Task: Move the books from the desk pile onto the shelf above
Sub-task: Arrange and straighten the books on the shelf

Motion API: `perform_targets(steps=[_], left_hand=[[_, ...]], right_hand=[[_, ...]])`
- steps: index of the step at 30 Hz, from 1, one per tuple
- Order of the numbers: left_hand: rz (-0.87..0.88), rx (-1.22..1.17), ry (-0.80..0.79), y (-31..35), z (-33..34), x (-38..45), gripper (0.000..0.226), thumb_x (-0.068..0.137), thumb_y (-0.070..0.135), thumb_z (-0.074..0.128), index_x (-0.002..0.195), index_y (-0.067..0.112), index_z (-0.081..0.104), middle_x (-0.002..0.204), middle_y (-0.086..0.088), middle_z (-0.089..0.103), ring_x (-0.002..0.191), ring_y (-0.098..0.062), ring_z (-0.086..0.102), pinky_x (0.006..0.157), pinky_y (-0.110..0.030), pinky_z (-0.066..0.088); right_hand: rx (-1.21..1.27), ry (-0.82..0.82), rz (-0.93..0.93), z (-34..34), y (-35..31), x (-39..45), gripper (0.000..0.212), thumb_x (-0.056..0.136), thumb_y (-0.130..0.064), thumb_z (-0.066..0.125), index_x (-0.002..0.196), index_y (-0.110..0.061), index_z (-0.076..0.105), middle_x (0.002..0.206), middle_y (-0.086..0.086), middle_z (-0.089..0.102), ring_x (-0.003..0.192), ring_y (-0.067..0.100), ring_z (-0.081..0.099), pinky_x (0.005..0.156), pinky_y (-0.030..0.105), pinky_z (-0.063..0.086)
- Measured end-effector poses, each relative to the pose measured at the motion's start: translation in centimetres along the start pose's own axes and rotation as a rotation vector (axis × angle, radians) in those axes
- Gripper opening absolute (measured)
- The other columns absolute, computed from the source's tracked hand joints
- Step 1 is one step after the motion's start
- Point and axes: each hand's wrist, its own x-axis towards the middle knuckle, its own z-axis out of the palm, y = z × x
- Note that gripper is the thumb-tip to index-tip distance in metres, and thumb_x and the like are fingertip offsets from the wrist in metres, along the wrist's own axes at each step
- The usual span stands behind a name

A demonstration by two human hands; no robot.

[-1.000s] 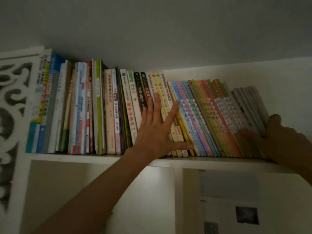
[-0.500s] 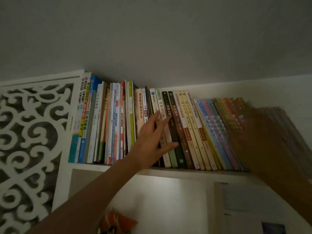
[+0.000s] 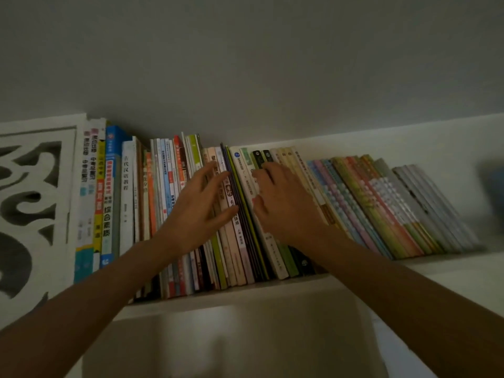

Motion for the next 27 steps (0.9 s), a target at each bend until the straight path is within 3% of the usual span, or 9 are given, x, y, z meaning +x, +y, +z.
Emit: perform_targets(steps=[4,8,10,12,14,17,21,24,27], left_hand=[[-0.018,0.128,0.146,-1.4,-0.9,1.3,0.065,0.085,0.047,0.048,0.137,0.009,0.042,0.146,-0.018,0.033,0.134,-0.032,0.030,0.108,-0.042,0.022],[-0.210,0.112,0.301,-3.2,-1.7,1.9,0.067,0.086,0.040,0.057,0.139,0.004,0.037,0.144,-0.022,0.034,0.133,-0.036,0.031,0.110,-0.046,0.023],[-0.275,0.097,0.277,-4.1,-1.7,1.4,0.079,0.084,0.053,0.057,0.143,0.009,0.031,0.148,-0.020,0.029,0.136,-0.033,0.026,0.112,-0.043,0.020],[-0.280,0.108,0.224,-4.6,-1.5,0.7,0.099,0.072,0.077,0.042,0.147,0.013,0.025,0.151,-0.017,0.023,0.139,-0.032,0.021,0.114,-0.049,0.019],[-0.297,0.106,0.176,-4.6,-1.2,0.0,0.114,0.061,0.087,0.033,0.149,0.017,0.016,0.155,-0.013,0.013,0.142,-0.029,0.011,0.115,-0.051,0.011],[-0.345,0.130,0.137,-4.2,-0.4,-0.7,0.123,0.055,0.092,0.034,0.150,0.022,-0.003,0.158,-0.003,-0.006,0.144,-0.018,-0.009,0.111,-0.039,-0.010],[-0.391,0.167,0.112,-4.2,-0.6,-0.5,0.123,0.057,0.092,0.035,0.149,0.022,-0.009,0.157,-0.001,-0.013,0.143,-0.017,-0.017,0.105,-0.038,-0.016],[-0.417,0.198,0.106,-3.8,-0.3,-0.7,0.119,0.056,0.089,0.029,0.148,0.025,-0.013,0.156,0.002,-0.018,0.142,-0.017,-0.020,0.106,-0.041,-0.017],[-0.456,0.178,0.097,-3.1,0.0,-1.0,0.119,0.060,0.093,0.029,0.148,0.024,-0.012,0.156,0.002,-0.018,0.142,-0.018,-0.018,0.109,-0.043,-0.015]], right_hand=[[0.005,0.031,-0.016,0.5,0.0,2.0,0.041,0.089,-0.018,0.051,0.126,0.000,0.050,0.131,0.021,0.049,0.121,0.034,0.045,0.105,0.045,0.036],[0.024,0.005,-0.113,1.1,0.1,4.7,0.057,0.089,-0.032,0.047,0.138,-0.005,0.040,0.146,0.016,0.037,0.134,0.030,0.033,0.112,0.045,0.023],[0.061,-0.053,-0.131,1.5,0.1,6.3,0.064,0.091,-0.038,0.048,0.145,-0.009,0.029,0.153,0.011,0.026,0.141,0.025,0.023,0.116,0.043,0.011],[0.115,-0.139,-0.122,1.8,-0.1,7.7,0.072,0.092,-0.038,0.054,0.149,-0.012,0.018,0.156,0.006,0.017,0.144,0.019,0.015,0.117,0.040,0.002],[0.135,-0.234,-0.124,2.1,-0.5,8.8,0.075,0.091,-0.036,0.056,0.150,-0.015,0.014,0.157,0.003,0.015,0.144,0.017,0.012,0.116,0.039,-0.002],[0.144,-0.280,-0.121,2.2,-1.0,10.0,0.063,0.088,-0.034,0.058,0.143,-0.018,0.032,0.147,0.002,0.031,0.136,0.017,0.028,0.116,0.041,0.001],[0.238,-0.242,-0.138,1.6,-0.1,10.9,0.043,0.083,-0.022,0.057,0.126,-0.021,0.054,0.126,0.001,0.049,0.120,0.017,0.043,0.114,0.046,0.013],[0.344,-0.201,-0.113,1.1,0.0,10.6,0.047,0.082,-0.029,0.050,0.128,-0.021,0.051,0.122,0.003,0.055,0.120,0.020,0.045,0.113,0.045,0.012],[0.386,-0.171,-0.065,0.8,-0.3,10.1,0.048,0.089,-0.013,0.051,0.136,-0.018,0.039,0.127,0.004,0.055,0.126,0.021,0.039,0.116,0.043,0.000]])
